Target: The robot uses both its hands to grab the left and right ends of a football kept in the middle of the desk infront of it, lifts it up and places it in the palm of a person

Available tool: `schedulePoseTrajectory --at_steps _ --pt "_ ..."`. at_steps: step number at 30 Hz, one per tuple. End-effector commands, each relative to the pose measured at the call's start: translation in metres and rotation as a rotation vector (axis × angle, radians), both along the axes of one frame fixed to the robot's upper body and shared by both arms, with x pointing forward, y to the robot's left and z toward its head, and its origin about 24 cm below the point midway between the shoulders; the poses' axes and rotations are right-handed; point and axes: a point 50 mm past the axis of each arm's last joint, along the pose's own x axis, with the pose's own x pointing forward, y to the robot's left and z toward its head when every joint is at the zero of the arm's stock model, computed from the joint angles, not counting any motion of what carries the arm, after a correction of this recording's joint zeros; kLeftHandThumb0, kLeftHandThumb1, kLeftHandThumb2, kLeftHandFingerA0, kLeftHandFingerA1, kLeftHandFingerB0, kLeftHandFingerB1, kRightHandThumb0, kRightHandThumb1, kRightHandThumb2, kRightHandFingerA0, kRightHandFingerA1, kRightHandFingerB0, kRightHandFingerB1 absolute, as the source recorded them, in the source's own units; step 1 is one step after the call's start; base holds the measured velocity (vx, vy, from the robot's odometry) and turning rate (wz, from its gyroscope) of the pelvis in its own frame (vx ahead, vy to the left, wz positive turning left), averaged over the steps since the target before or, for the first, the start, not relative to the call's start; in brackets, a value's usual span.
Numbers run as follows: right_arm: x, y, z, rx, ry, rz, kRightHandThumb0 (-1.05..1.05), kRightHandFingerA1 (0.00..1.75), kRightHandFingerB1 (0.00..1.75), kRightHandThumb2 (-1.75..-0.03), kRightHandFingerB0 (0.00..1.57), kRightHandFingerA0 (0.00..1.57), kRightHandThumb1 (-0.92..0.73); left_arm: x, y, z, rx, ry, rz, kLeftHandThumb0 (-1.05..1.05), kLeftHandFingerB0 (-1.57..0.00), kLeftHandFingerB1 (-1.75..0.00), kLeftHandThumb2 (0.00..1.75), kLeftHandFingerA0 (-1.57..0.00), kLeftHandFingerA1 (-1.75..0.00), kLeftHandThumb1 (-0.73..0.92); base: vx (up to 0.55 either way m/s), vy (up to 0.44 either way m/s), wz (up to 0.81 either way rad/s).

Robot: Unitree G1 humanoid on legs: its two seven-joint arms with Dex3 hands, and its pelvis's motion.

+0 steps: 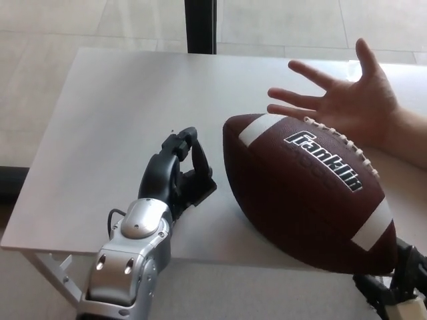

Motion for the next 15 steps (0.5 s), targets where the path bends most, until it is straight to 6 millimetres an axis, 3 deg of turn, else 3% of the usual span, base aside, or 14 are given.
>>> schedulePoseTrajectory --at_steps 1,2,3,5,6,7,9,11,12,13,15 --pt "0.048 -0.022 0.02 -0.16 -0.115 0.012 -0.95 0.43 0.36 -0.8 0.38 0.48 -0.81 -0.006 -0.001 -0.012 0.028 0.049 0.027 -0.9 0.0 -0.26 1.28 -0.17 -0.57 0.84 0.0 0.0 0.0" --pt "0.048 -0.022 0.02 -0.161 -0.114 0.012 -0.95 0.43 0.36 -0.8 0.38 0.48 -0.81 -0.006 -0.001 -0.012 0.027 0.05 0.026 -0.9 0.0 -0.26 1.28 -0.17 -0.57 0.84 0.0 0.0 0.0" --pt "0.073 -0.036 0.037 -0.192 -0.16 -0.035 -0.92 0.44 0.37 -0.82 0.37 0.47 -0.8 -0.008 -0.003 -0.012 0.023 0.05 0.021 -0.9 0.0 -0.26 1.28 -0.15 -0.56 0.84 0.0 0.0 0.0" --pt "0.075 -0.038 0.038 -0.194 -0.159 -0.041 -0.92 0.44 0.37 -0.82 0.37 0.47 -0.8 -0.01 -0.003 -0.014 0.022 0.055 0.02 -0.9 0.0 -0.26 1.28 -0.15 -0.56 0.84 0.0 0.0 0.0" --pt "0.083 -0.045 0.045 -0.235 -0.183 -0.076 -0.88 0.42 0.34 -0.7 0.43 0.5 -0.92 -0.01 -0.003 -0.014 0.026 0.059 0.018 -0.9 -0.04 -0.27 1.28 -0.16 -0.55 0.84 0.0 0.0 0.0" --pt "0.09 -0.052 0.052 -0.275 -0.204 -0.097 -0.89 0.42 0.33 -0.7 0.42 0.47 -0.92 -0.009 -0.002 -0.014 0.028 0.062 0.019 -0.88 0.0 -0.27 1.27 -0.06 -0.51 0.82 0.0 0.0 0.0" --pt "0.092 -0.058 0.054 -0.281 -0.206 -0.127 -0.85 0.41 0.34 -0.7 0.41 0.48 -0.92 -0.011 -0.001 -0.016 0.036 0.072 0.024 -0.9 0.0 -0.28 1.28 -0.16 -0.55 0.84 0.0 0.0 0.0" --pt "0.093 -0.065 0.055 -0.244 -0.213 -0.134 -0.86 0.4 0.33 -0.7 0.39 0.42 -0.92 -0.01 0.001 -0.016 0.052 0.065 0.022 -0.9 0.0 -0.27 1.29 -0.14 -0.55 0.86 0.0 0.0 0.0" --pt "0.092 -0.066 0.056 -0.249 -0.214 -0.132 -0.85 0.5 0.45 -1.06 0.35 0.37 -0.75 -0.011 0.002 -0.016 0.056 0.065 0.021 -0.9 0.0 -0.27 1.29 -0.15 -0.55 0.86 0.0 0.0 0.0" --pt "0.092 -0.067 0.057 -0.25 -0.215 -0.131 -0.85 0.4 0.33 -0.69 0.4 0.43 -0.92 -0.01 0.003 -0.016 0.059 0.065 0.022 -0.89 -0.02 -0.27 1.29 -0.14 -0.55 0.86 0.0 0.0 0.0" --pt "0.091 -0.069 0.059 -0.25 -0.217 -0.131 -0.85 0.4 0.33 -0.69 0.43 0.44 -0.92 -0.009 0.005 -0.016 0.061 0.061 0.025 -0.87 -0.05 -0.28 1.28 -0.14 -0.55 0.84 0.0 0.0 0.0"
